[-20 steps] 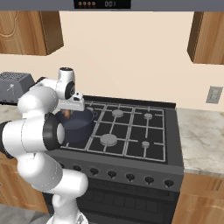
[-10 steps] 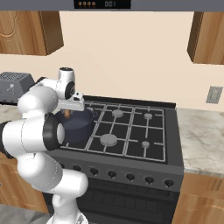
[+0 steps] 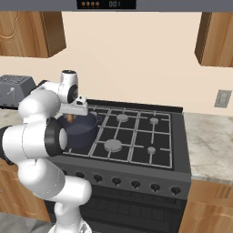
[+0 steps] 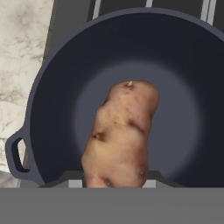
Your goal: Turn on the burner for the pot on the stove. Wait thirty seconds for the pot to heat up. Then add the potato to the pot.
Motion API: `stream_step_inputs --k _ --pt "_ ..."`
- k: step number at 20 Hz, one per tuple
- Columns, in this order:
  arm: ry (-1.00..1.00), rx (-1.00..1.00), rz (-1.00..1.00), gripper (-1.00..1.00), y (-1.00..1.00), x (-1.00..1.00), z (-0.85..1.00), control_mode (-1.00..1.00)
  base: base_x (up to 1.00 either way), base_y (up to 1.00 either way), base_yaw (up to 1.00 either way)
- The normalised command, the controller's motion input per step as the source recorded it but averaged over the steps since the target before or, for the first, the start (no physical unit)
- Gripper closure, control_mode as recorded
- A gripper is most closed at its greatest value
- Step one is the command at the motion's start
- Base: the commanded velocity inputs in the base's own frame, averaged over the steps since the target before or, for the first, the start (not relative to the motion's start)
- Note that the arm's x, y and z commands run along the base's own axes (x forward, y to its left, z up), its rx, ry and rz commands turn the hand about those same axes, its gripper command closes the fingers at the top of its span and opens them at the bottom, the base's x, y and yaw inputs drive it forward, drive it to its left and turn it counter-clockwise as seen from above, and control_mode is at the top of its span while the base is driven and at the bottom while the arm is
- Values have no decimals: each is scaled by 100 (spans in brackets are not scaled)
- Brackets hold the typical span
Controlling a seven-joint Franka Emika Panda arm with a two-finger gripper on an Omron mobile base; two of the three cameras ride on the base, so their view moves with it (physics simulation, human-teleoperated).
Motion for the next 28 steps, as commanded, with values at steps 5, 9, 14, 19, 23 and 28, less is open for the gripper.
stream_step_inputs --k 5,9,14,19,23,28 --pt "0 0 0 100 0 0 0 -100 0 0 0" --pt "0 0 0 100 0 0 0 -100 0 0 0" --pt "0 0 0 100 0 0 0 -100 0 0 0" --pt "0 0 0 100 0 0 0 -100 0 0 0" --pt "0 0 0 100 0 0 0 -100 0 0 0" --pt "0 0 0 100 0 0 0 -100 0 0 0"
